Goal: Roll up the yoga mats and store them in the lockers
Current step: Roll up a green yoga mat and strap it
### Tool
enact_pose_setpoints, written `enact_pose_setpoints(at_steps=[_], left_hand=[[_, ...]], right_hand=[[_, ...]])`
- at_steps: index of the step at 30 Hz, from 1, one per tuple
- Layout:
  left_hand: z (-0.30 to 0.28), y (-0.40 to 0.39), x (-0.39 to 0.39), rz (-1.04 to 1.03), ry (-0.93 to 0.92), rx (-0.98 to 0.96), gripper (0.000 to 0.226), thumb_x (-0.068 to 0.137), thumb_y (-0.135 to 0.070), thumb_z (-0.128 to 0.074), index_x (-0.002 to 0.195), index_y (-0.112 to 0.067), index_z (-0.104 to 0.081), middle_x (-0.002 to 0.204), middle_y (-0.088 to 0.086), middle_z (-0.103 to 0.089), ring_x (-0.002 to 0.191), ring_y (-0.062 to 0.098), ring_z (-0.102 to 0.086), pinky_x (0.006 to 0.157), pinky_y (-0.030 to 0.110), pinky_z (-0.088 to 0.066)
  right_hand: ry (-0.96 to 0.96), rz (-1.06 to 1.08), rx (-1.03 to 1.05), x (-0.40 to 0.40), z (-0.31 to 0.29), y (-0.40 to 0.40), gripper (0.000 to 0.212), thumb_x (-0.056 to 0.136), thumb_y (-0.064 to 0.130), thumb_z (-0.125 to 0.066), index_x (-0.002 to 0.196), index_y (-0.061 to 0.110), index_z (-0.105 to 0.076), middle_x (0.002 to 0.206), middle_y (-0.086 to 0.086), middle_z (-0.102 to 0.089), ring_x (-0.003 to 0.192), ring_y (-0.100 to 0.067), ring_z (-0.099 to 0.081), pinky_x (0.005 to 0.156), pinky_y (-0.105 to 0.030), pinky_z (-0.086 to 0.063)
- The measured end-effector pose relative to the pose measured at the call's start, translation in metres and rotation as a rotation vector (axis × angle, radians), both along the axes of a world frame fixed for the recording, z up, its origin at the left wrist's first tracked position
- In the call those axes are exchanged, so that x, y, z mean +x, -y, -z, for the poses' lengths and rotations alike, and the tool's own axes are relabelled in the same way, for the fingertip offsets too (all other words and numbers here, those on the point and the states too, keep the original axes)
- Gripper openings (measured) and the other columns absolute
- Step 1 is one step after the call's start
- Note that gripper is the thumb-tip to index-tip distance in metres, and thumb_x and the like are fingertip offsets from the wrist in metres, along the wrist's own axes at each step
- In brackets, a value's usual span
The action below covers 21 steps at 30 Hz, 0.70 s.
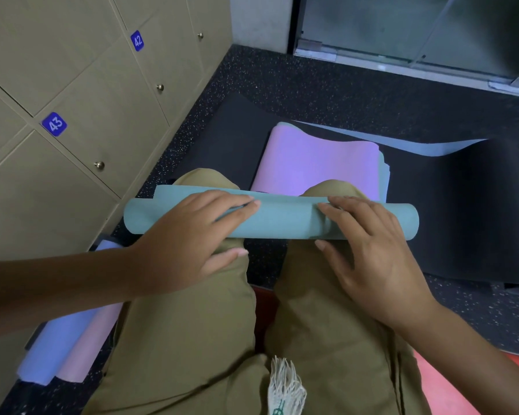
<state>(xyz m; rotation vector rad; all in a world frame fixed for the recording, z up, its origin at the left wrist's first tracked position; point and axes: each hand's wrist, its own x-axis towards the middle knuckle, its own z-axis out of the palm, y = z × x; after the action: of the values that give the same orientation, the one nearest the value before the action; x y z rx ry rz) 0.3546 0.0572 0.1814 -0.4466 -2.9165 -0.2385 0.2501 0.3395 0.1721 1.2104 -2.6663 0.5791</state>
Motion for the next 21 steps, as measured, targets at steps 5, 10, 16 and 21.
enact_pose_setpoints(at_steps=[5, 10, 16, 21], left_hand=[[0.008, 0.001, -0.016, -0.064, -0.005, 0.038, 0.060, 0.096, -0.048, -0.053, 0.144, -0.011, -0.055, 0.135, 0.002, -0.061, 0.116, 0.025, -0.060, 0.097, 0.044, -0.049], [0.008, 0.005, -0.031, -0.088, 0.020, 0.016, 0.060, 0.095, -0.054, -0.049, 0.137, -0.013, -0.060, 0.121, 0.002, -0.066, 0.103, 0.027, -0.064, 0.086, 0.046, -0.052], [-0.002, 0.009, -0.049, -0.097, 0.040, -0.038, 0.060, 0.095, -0.057, -0.043, 0.136, -0.016, -0.058, 0.118, 0.000, -0.065, 0.100, 0.025, -0.061, 0.085, 0.046, -0.050], [0.004, -0.015, -0.051, -0.076, -0.113, -0.003, 0.053, 0.093, -0.048, -0.061, 0.134, -0.014, -0.059, 0.127, 0.000, -0.061, 0.110, 0.025, -0.058, 0.089, 0.044, -0.049]], right_hand=[[-0.064, 0.013, 0.007, -0.004, 0.008, -0.001, 0.051, 0.093, 0.021, -0.072, 0.140, 0.008, -0.059, 0.139, -0.008, -0.059, 0.129, -0.031, -0.053, 0.111, -0.044, -0.038], [-0.054, 0.007, -0.037, -0.022, 0.015, 0.006, 0.047, 0.100, 0.033, -0.064, 0.140, 0.010, -0.059, 0.137, -0.004, -0.061, 0.129, -0.027, -0.052, 0.114, -0.040, -0.034], [0.020, -0.019, -0.019, -0.044, 0.014, 0.014, 0.047, 0.102, 0.040, -0.051, 0.141, 0.015, -0.058, 0.133, 0.000, -0.063, 0.122, -0.024, -0.054, 0.109, -0.033, -0.031], [0.086, -0.024, 0.044, -0.058, 0.009, 0.021, 0.048, 0.103, 0.042, -0.044, 0.142, 0.017, -0.057, 0.128, 0.001, -0.066, 0.118, -0.024, -0.056, 0.106, -0.032, -0.030]])
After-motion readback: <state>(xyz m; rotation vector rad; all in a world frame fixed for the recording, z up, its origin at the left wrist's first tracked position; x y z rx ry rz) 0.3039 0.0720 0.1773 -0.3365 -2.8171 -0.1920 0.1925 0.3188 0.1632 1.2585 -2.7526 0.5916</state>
